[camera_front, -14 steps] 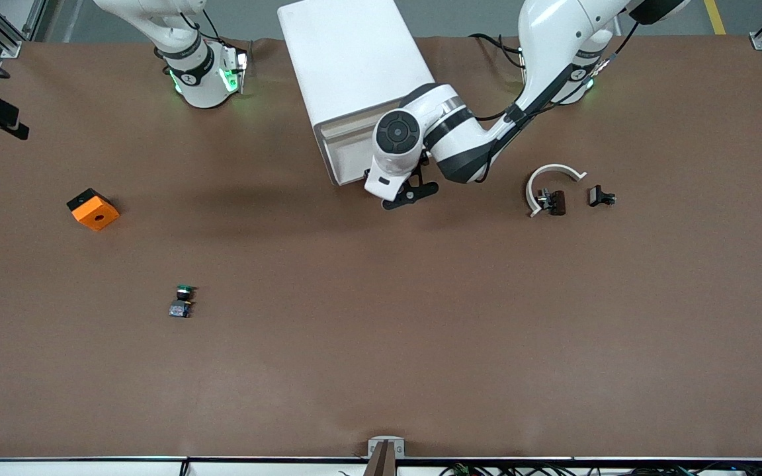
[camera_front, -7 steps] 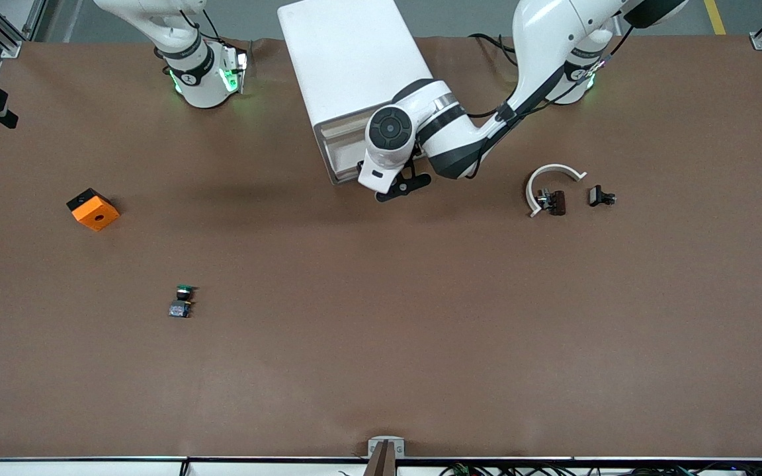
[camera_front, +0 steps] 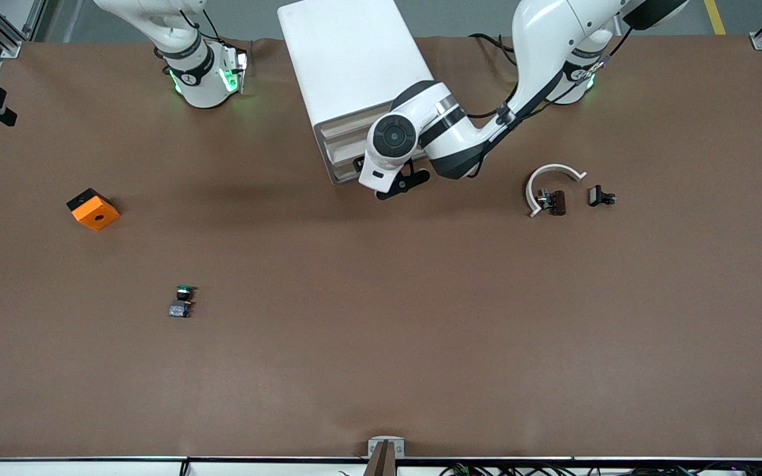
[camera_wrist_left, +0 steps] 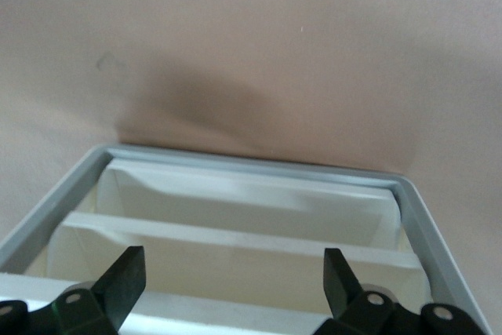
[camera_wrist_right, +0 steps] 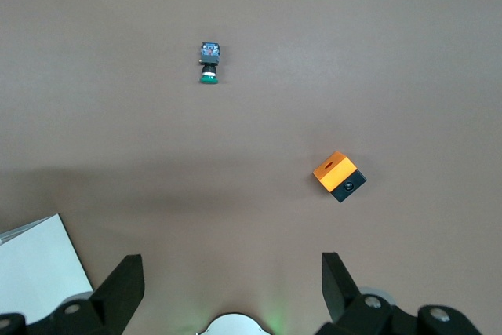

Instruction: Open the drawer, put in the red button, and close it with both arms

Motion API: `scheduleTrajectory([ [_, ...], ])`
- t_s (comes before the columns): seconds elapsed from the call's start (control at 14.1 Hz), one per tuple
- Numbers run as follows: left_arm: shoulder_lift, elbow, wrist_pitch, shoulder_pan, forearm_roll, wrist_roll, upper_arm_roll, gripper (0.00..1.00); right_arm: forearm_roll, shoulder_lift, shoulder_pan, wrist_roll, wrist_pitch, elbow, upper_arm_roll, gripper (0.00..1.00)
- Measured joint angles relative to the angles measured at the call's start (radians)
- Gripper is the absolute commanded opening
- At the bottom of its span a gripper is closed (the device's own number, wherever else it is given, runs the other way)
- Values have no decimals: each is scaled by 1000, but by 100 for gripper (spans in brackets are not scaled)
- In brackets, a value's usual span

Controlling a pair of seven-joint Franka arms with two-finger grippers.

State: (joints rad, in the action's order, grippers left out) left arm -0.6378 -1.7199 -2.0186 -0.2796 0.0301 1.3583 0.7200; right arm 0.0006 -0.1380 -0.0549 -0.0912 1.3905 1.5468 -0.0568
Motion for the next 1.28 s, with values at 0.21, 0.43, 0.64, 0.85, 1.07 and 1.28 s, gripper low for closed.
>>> scheduleTrajectory([
  [0.21,-14,0,0,4,50,0,0,100,-2,0,0,0,-4,-15,-2,100],
  [0.43,-33,2,0,6,76,0,0,100,-2,0,-1,0,-4,-15,-3,100],
  [0.64,-38,4,0,6,79,1,0,100,-2,0,0,0,-2,-19,-1,100],
  [0.85,-38,5,0,6,79,1,0,100,-2,0,0,3,0,-23,1,100],
  [1.07,-38,6,0,10,81,4,0,100,-1,0,0,52,-1,-24,2,100],
  [1.28,-38,6,0,10,109,4,0,100,5,0,0,68,-1,-25,15,100],
])
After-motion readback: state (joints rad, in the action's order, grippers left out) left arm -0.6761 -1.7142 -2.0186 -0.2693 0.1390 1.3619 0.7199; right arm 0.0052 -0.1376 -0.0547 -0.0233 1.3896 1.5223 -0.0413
